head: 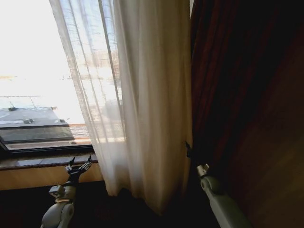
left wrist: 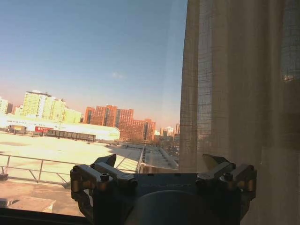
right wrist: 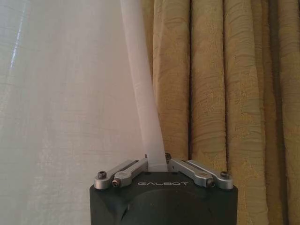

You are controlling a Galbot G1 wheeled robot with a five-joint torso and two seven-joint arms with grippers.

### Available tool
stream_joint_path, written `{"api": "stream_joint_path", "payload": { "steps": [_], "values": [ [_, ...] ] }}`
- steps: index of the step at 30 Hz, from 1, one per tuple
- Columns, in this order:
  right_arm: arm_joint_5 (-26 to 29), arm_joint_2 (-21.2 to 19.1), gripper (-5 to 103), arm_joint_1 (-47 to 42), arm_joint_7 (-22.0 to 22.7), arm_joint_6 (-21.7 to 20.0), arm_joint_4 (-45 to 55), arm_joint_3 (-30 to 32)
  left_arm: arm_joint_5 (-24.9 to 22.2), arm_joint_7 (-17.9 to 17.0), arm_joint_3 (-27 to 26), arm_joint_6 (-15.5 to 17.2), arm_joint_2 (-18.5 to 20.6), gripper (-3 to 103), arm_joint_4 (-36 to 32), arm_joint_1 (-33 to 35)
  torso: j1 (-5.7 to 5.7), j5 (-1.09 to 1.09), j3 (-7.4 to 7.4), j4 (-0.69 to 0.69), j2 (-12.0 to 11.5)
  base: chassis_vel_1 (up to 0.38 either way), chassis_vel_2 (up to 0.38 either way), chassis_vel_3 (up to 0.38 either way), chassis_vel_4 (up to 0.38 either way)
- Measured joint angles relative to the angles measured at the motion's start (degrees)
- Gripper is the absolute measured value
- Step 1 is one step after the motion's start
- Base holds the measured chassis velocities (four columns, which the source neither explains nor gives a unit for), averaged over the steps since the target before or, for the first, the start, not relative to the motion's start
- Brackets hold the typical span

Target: Open the curtains by pulling them apart, changing their state from closed to fully open.

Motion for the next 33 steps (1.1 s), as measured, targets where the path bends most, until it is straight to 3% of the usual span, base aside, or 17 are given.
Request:
{"api": "stream_joint_path", "payload": {
  "steps": [13,20,33],
  "values": [
    [-1.92,0.8,0,1.8,0.34,0.04,-0.99,-3.52,0.0,0.02,0.03,0.0,-0.02,100,0.0,0.0,0.0,-0.01,0.0,-0.02,0.0,0.0,0.0,0.0,0.0],
    [-3.4,2.54,0,8.97,2.83,0.0,-8.83,-7.18,0.0,0.04,0.04,0.0,-0.02,100,0.0,0.0,0.0,0.01,0.01,-0.01,0.0,0.0,0.0,0.0,0.0],
    [-8.29,0.45,0,15.4,9.49,-0.71,-18.29,-1.58,0.0,0.04,0.05,0.0,-0.02,100,0.0,0.0,0.0,0.01,0.0,-0.02,0.0,0.0,0.0,0.0,0.0]
  ]
}}
